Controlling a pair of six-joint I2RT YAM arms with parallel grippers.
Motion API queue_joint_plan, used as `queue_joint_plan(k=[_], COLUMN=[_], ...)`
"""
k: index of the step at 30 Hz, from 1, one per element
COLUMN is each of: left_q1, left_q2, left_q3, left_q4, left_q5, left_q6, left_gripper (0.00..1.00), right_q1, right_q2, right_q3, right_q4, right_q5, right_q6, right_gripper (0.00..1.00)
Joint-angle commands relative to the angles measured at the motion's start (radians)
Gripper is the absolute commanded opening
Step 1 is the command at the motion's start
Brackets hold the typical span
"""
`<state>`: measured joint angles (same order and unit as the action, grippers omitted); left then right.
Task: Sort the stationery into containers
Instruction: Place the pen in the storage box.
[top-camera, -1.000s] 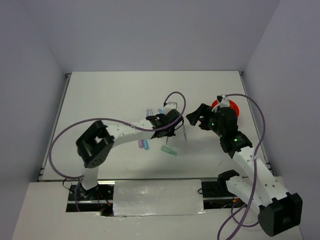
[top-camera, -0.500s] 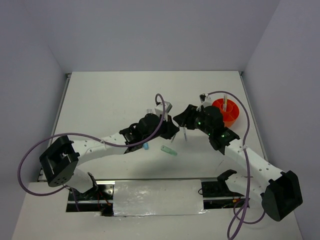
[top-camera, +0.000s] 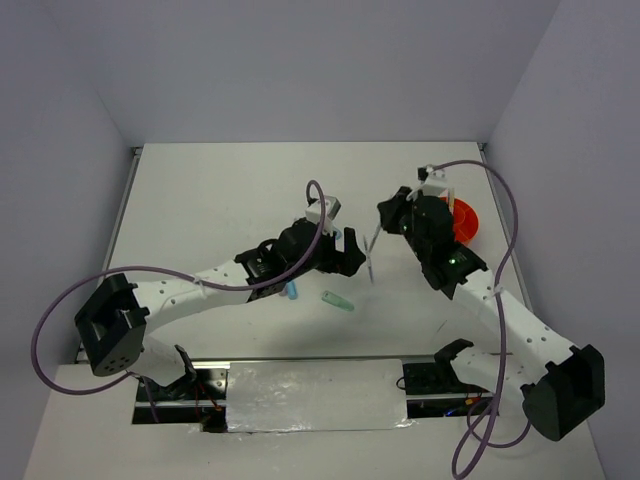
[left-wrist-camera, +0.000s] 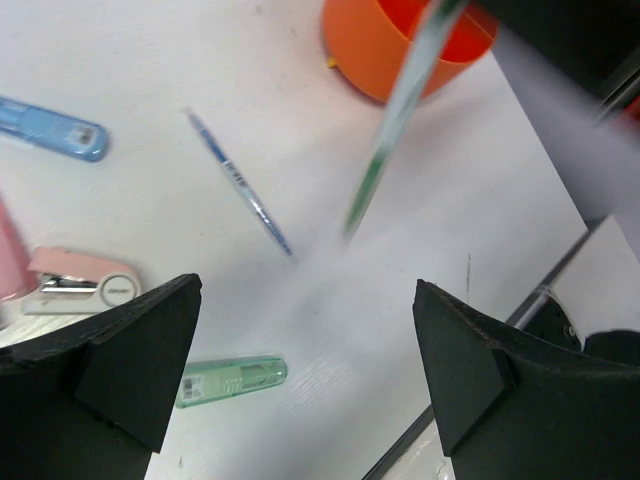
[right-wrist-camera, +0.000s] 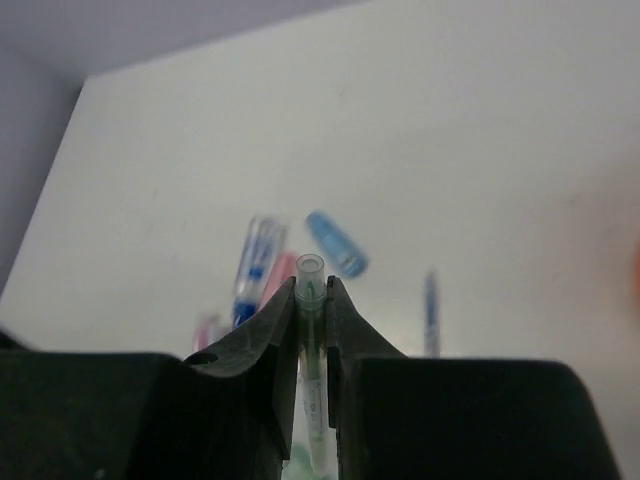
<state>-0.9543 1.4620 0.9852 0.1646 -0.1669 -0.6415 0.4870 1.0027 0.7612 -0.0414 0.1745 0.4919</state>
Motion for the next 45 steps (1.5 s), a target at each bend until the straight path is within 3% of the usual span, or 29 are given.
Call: queue_joint_plan(k=[1, 6, 11, 22, 24, 27, 28, 32, 35, 45], left_q1=[0.0, -0.001, 0.0, 0.002, 0.0, 0.005, 0.006, 0.017, 0.017, -0.011], left_q2=[-0.046, -0.097, -0.123, -0.069, -0.062, -0.031, -0.005, 0.084, 0.191, 0.57], left_q3=[0.067, 0.011, -0.025, 0.047, 0.061, 0.096, 0.108, 0.184, 0.259, 0.503], left_q4=[-0.215, -0.272, -0.257, -0.258, -0.255, -0.258, -0.261, -0.26, -0.269, -0.365], left_q5=[-0.126, -0.128, -0.086, -0.049, -0.054, -0.068, -0.068, -0.074, -0.086, -0.167], left_q6=[-0.056, -0.075, -0.049, -0.024, -0.02, -0.014, -0.014, -0.02, -0.04, -0.155], left_gripper=[0.99, 0.99, 0.99, 0.99, 0.99, 0.99, 0.99, 0.99, 0.99, 0.94], right_q1=[-0.045, -0.209, -0.364, -0.455, -0.455, -0.455, -0.455, -0.453, -0.433, -0.285], right_q2=[0.048, 0.146, 0.198, 0.375, 0.393, 0.399, 0.393, 0.332, 0.274, 0.027], right_q3=[0.148, 0.156, 0.201, 0.201, 0.201, 0.191, 0.187, 0.165, 0.179, 0.216], right_q4=[0.038, 0.276, 0.29, 0.333, 0.333, 0.31, 0.307, 0.275, 0.209, -0.161], right_q5=[0.476, 0.631, 0.649, 0.594, 0.586, 0.585, 0.58, 0.545, 0.525, 0.384], right_q6=[-0.272, -0.346, -0.299, -0.279, -0.273, -0.251, -0.236, -0.193, -0.153, -0.049], right_gripper=[0.0, 0.0, 0.0, 0.03, 0.09, 0.35, 0.52, 0.72, 0.78, 0.78])
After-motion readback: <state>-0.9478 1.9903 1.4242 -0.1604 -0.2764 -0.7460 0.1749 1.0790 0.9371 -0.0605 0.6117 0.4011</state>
